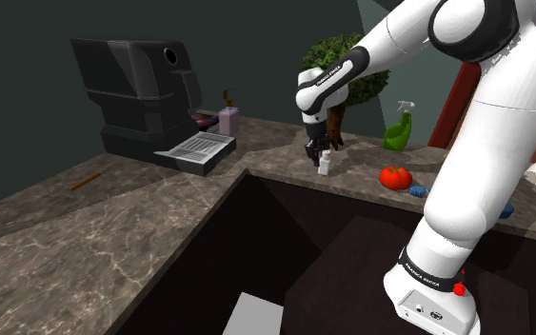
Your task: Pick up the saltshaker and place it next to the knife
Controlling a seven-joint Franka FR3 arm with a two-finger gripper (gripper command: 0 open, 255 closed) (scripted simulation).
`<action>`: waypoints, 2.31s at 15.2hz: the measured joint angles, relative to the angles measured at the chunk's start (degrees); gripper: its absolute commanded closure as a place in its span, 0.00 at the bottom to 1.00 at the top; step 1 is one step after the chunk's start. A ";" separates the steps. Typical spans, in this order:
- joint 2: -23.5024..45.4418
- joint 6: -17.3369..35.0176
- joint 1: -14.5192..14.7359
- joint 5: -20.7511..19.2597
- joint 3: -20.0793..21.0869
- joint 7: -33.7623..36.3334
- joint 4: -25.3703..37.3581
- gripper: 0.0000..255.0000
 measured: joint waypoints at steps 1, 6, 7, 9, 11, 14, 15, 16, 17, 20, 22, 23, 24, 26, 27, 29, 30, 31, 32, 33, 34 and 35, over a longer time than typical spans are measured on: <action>-0.53 -0.58 0.01 -0.06 0.00 -0.02 0.06 1.00; -2.50 -4.15 0.14 -0.14 0.09 -0.24 1.69 1.00; -3.07 -5.09 0.19 -0.17 0.13 -0.28 2.07 1.00; -3.82 -6.66 0.23 -0.19 0.17 -0.39 2.90 1.00; -4.39 -8.02 0.26 -0.19 0.20 -0.51 3.70 1.00; -5.43 -10.36 0.28 -0.25 0.23 -0.78 5.03 1.00; -5.80 -11.12 0.33 -0.27 0.28 -0.78 5.41 1.00; -6.06 -11.93 0.35 -0.27 0.31 -0.87 5.96 1.00; -6.34 -12.59 0.35 -0.28 0.32 -0.94 6.36 1.00; -7.10 -14.84 0.39 -0.30 0.38 -1.18 7.86 1.00; -7.24 -16.20 0.41 -0.26 0.40 -1.37 9.10 1.00; -7.52 -16.96 0.41 -0.28 0.42 -1.46 9.59 1.00; -7.71 -17.66 0.47 -0.26 0.49 -1.44 10.09 1.00; -8.20 -19.27 0.53 -0.27 0.57 -1.57 11.23 1.00; -8.42 -20.19 0.54 -0.27 0.59 -1.68 11.93 1.00; -8.65 -21.69 0.59 -0.25 0.66 -1.79 13.19 1.00; -8.66 -22.07 0.58 -0.25 0.65 -1.88 13.56 1.00; -9.30 -22.21 0.39 -0.48 0.46 -2.23 13.12 1.00; -10.27 -22.08 -0.04 -0.92 0.01 -2.95 12.17 1.00; -11.74 -22.13 -0.56 -1.49 -0.52 -3.79 10.90 1.00; -12.58 -21.49 -1.12 -2.02 -1.16 -4.70 9.63 1.00; -13.38 -21.45 -1.67 -2.55 -1.78 -5.76 8.99 1.00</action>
